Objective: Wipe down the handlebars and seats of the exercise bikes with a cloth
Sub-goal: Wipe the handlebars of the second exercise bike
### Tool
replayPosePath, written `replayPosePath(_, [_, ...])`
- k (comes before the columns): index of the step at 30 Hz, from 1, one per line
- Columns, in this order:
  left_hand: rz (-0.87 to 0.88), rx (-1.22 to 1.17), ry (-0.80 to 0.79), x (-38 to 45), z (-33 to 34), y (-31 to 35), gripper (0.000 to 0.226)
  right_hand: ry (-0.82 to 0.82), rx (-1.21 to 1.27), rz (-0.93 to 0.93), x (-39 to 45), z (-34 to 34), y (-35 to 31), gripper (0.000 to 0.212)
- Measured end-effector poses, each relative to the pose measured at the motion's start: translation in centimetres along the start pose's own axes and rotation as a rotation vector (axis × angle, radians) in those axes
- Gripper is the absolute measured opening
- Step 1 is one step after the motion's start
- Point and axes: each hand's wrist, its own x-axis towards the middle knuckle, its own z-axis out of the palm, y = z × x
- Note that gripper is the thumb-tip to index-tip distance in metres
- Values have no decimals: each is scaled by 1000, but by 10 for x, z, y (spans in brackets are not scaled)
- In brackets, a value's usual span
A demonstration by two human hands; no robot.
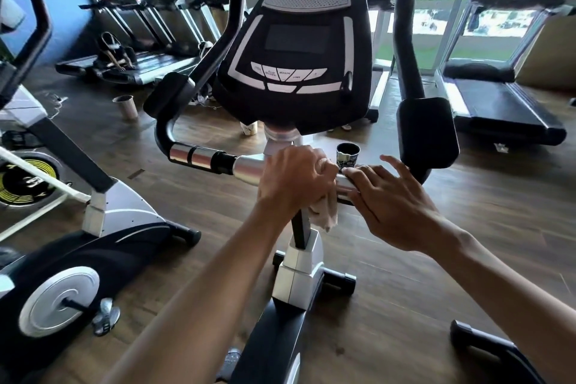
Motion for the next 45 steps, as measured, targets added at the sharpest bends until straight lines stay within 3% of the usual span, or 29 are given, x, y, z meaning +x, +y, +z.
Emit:
replayPosePath(5, [-16,26,162,-23,12,10,41,-65,7,49,0,2,3,69])
replayPosePath(11, [-70,-116,94,-4,-5,8,31,-83,108,66,0,2,5,70])
replayPosePath(14, [-137,-168,219,-14,-12,15,36,-29,473,156,-2,-9,-4,68])
replayPosePath(18, [-159,-248,309,-35,-26,24,39,155,968,159,-24,-16,-45,32])
replayPosePath(21, [-159,-328,173,-61,-36,32,42,-54,1659,258,-37,-22,-79,21])
replayPosePath(24, [-183,-448,-29,-93,-43,39,52,-217,1972,375,-43,-20,-101,35])
replayPosePath(27, [-376,-648,-51,-125,-60,35,56,-289,2039,379,-47,-16,-112,49])
replayPosePath(31, [-742,-658,3,-180,-88,21,50,-548,2162,291,-49,-19,-107,30])
replayPosePath(34, [-852,-801,40,-223,-100,26,39,-678,2130,169,-48,-14,-115,29])
replayPosePath(39, [-1036,-687,355,-285,-108,53,45,-616,1930,-20,-54,7,-145,17])
replayPosePath(42, [-1092,-650,406,-315,-115,68,51,-623,1873,-109,-62,5,-158,28])
replayPosePath(45, [-1123,-605,464,-330,-123,85,53,-524,1595,-284,-72,1,-176,51])
